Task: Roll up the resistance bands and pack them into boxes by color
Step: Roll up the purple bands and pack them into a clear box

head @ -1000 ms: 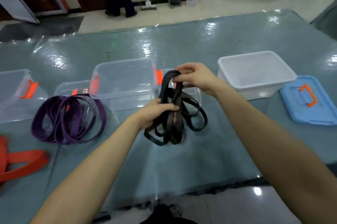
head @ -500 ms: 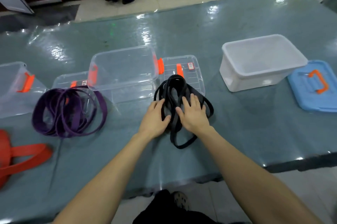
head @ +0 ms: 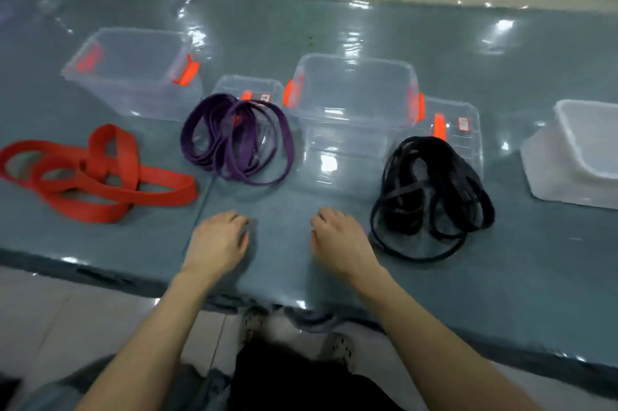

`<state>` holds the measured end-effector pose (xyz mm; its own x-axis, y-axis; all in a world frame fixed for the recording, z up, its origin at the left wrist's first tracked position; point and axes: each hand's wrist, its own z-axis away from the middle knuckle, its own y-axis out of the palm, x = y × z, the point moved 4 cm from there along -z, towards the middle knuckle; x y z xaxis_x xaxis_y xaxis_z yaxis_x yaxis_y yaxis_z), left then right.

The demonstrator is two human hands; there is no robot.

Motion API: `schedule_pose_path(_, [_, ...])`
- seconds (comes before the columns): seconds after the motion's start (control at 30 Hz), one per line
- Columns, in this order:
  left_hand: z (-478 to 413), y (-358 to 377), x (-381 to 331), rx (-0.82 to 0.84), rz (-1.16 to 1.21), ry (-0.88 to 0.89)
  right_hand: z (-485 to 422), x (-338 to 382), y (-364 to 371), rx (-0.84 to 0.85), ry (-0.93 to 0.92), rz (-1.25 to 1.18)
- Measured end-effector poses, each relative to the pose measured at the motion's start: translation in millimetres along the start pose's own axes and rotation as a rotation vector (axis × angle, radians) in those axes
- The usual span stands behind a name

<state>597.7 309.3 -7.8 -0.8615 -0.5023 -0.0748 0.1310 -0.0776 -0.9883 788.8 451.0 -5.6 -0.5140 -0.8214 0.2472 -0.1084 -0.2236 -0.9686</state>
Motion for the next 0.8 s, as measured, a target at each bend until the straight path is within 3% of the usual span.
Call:
schedule_pose_path(0.17, [50,-2,111,0.049,-0.036,-0.159,-52,122,50,0.187,-0.197,0.022])
schedule_pose_path(0.3, [84,-9,200,0.071,-0.059,-0.244,-101,217,64,0.124,-0.270,-0.046])
schedule_pose_path(0.4, [95,-12,262,0.065,-0.086,-0.278,-155,271,73,0.044,-0.223,-0.050])
schedule_pose_path(0.47, [99,-12,294,0.054,-0.108,-0.271,-194,296,78,0.034,-0.108,-0.068])
schedule_pose_path(0.57, [103,-8,329,0.095,-0.151,-0.254,-237,315,99,0.153,0.006,-0.044])
schedule_pose_path(0.67, [112,0,351,0.132,-0.177,-0.231,-248,337,125,0.259,-0.161,-0.028])
schedule_pose_path(0.8, [115,5,366,0.116,-0.191,-0.192,-244,358,134,0.174,-0.317,0.021])
